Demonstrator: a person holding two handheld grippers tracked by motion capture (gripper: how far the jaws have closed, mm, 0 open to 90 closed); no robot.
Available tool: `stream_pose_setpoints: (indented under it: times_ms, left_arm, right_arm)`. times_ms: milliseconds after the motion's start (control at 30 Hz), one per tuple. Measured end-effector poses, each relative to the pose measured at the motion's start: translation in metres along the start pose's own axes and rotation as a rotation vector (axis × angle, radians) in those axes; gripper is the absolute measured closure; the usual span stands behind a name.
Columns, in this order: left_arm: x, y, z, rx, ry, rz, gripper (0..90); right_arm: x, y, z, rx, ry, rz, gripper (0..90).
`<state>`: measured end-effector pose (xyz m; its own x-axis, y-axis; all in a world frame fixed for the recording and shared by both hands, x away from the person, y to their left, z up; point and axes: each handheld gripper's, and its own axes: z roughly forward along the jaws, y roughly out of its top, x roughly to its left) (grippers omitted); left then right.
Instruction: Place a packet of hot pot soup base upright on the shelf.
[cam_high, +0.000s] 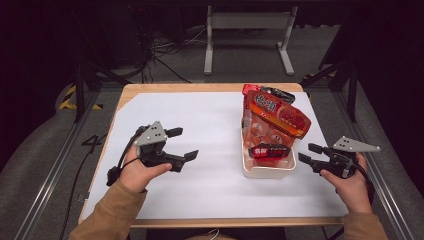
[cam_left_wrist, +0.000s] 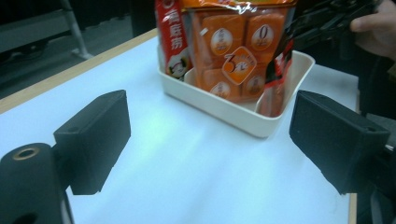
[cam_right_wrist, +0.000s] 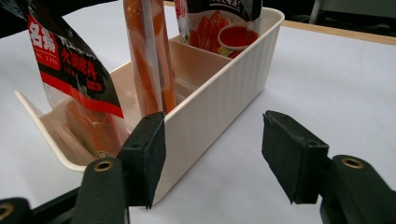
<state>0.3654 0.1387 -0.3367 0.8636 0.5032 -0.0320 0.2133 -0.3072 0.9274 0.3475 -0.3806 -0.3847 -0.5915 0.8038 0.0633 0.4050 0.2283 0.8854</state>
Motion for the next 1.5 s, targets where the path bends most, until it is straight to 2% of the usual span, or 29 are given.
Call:
stream_pose_setpoints:
  times_ms: [167, 300, 367, 433, 600, 733, 800, 833, 1000, 1100, 1200, 1300, 1367, 1467, 1500]
  left_arm:
    - [0.006, -0.012, -0.012, 0.007, 0.03, -0.013, 11.4]
    - [0.011, -0.022, -0.019, 0.02, 0.056, -0.02, 8.7]
    - [0.013, -0.029, -0.022, 0.022, 0.081, -0.044, 6.0]
    - [0.016, -0.034, -0.024, 0.027, 0.1, -0.05, 3.2]
    - [0.023, -0.046, -0.028, 0.06, 0.1, -0.054, 1.1]
    - [0.026, -0.055, -0.028, 0.062, 0.101, -0.068, 1.4]
    - [0.029, -0.064, -0.027, 0.063, 0.11, -0.096, 1.4]
    - [0.029, -0.064, -0.027, 0.063, 0.11, -0.096, 1.4]
    - [0.036, -0.08, -0.025, 0.098, 0.138, -0.117, 1.5]
    - [0.04, -0.092, -0.023, 0.094, 0.158, -0.147, 2.1]
    - [0.045, -0.101, -0.022, 0.114, 0.182, -0.145, 2.2]
    - [0.047, -0.106, -0.021, 0.119, 0.189, -0.16, 2.2]
    - [0.051, -0.112, -0.02, 0.129, 0.197, -0.153, 2.4]
    - [0.054, -0.119, -0.019, 0.12, 0.198, -0.171, 2.6]
    - [0.055, -0.12, -0.019, 0.126, 0.202, -0.165, 2.7]
  right_arm:
    - [0.0, 0.001, -0.002, -0.024, 0.012, 0.017, 41.2]
    - [-0.001, 0.0, -0.001, -0.02, 0.015, 0.016, 41.2]
    - [-0.001, 0.0, -0.001, -0.02, 0.016, 0.016, 41.2]
    - [-0.001, 0.0, -0.001, -0.025, 0.015, 0.014, 41.6]
    - [-0.001, 0.0, 0.001, -0.022, 0.019, 0.014, 41.6]
    - [-0.001, -0.001, 0.004, -0.02, 0.022, 0.013, 41.6]
    - [-0.001, -0.001, 0.005, -0.014, 0.023, 0.014, 41.6]
    - [-0.001, -0.001, 0.005, -0.014, 0.023, 0.014, 41.6]
    - [0.0, -0.003, 0.009, -0.005, 0.027, 0.008, 41.4]
    - [0.0, -0.004, 0.01, -0.006, 0.027, 0.006, 40.8]
    - [0.001, -0.006, 0.012, -0.005, 0.023, 0.004, 38.8]
    - [0.001, -0.007, 0.012, -0.005, 0.018, 0.007, 38.1]
    - [0.0, -0.008, 0.013, -0.011, 0.015, 0.007, 37.4]
    - [0.0, -0.009, 0.014, -0.013, 0.013, 0.013, 36.9]
    - [-0.001, -0.009, 0.014, -0.013, 0.011, 0.012, 36.7]
